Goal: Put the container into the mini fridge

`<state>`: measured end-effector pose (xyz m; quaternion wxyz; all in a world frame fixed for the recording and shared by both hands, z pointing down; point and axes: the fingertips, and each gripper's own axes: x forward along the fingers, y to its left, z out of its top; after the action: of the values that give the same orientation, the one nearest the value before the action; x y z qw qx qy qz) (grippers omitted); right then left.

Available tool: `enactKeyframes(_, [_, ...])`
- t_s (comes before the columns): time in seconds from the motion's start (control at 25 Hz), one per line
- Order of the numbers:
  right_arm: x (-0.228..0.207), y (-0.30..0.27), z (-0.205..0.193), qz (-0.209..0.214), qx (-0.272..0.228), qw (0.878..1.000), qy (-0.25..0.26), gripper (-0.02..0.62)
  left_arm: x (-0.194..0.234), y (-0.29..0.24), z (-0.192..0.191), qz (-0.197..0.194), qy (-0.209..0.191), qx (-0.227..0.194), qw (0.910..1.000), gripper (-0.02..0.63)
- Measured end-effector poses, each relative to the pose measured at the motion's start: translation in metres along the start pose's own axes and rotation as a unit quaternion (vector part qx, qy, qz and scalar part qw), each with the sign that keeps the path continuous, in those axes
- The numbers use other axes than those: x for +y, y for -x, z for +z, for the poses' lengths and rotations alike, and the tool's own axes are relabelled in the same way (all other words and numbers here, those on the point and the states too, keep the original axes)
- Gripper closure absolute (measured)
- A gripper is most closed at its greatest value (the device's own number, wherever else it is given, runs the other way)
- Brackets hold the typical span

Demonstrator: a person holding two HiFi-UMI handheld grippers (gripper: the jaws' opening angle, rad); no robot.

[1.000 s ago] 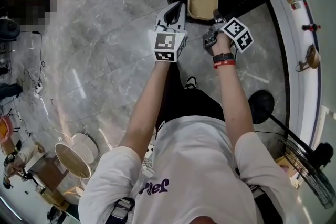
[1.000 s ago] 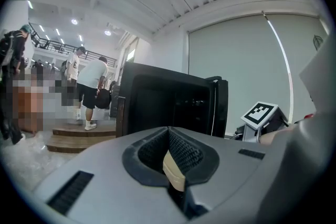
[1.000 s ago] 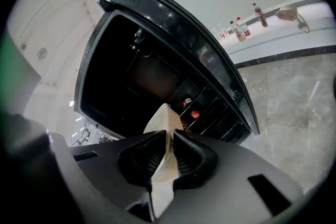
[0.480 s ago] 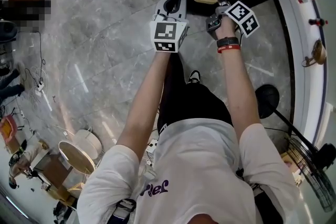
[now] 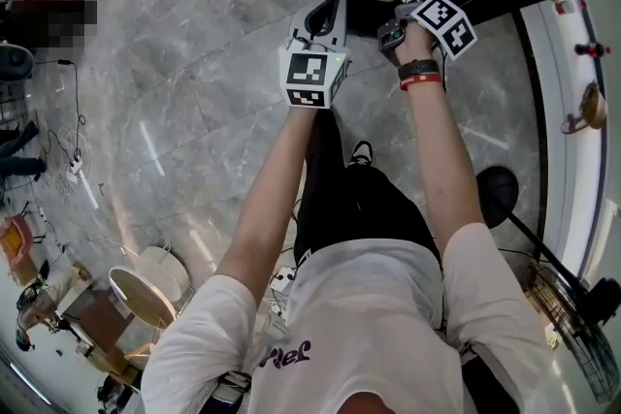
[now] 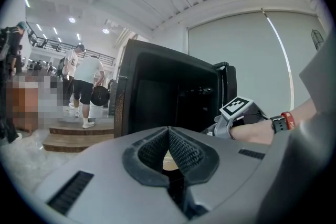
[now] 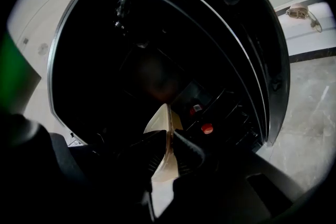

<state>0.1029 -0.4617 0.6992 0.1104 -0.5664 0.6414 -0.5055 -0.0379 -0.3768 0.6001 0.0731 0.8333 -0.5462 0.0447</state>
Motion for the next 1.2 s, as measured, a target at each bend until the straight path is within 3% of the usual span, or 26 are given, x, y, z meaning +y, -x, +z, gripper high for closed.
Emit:
enactKeyframes(0.6, [0.026,-0.065,0.022,0.015,-0.004,1.0,0.017,0.54,0.026,-0.019,-0.005,0.009,0.001,-0.004,0.9999,0.586])
enactKeyframes(1.2, [0.011,-0.13,0.046,0.004,-0.007,1.0,0.013,0.54,0.043,-0.038,-0.031,0.015,0.01,-0.012,0.9998,0.586])
